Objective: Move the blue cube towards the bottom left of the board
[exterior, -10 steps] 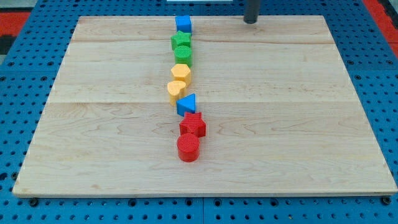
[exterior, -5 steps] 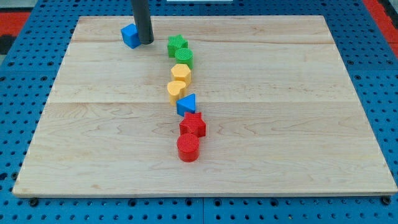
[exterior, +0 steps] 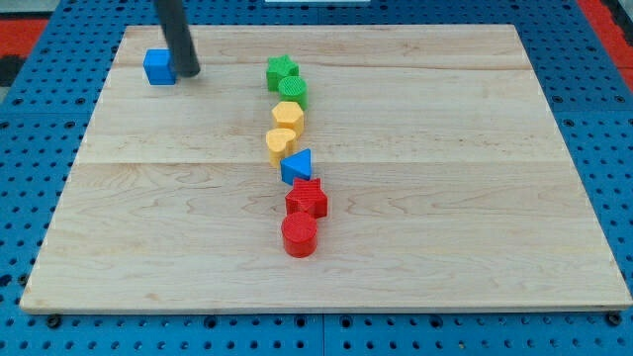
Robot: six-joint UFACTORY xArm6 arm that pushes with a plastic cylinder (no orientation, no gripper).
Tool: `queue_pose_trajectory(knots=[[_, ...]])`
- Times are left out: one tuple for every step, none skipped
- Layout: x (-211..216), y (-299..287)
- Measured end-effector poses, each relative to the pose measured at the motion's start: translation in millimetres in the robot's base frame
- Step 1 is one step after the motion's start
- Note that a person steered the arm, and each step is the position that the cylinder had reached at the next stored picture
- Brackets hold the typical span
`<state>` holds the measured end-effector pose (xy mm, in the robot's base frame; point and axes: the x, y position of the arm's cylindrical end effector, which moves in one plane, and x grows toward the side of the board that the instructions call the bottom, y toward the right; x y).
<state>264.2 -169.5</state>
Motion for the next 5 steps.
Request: queue_pose_trajectory(knots=[[-61,-11],[0,-44],[69,-46],[123,-17],[178,2]])
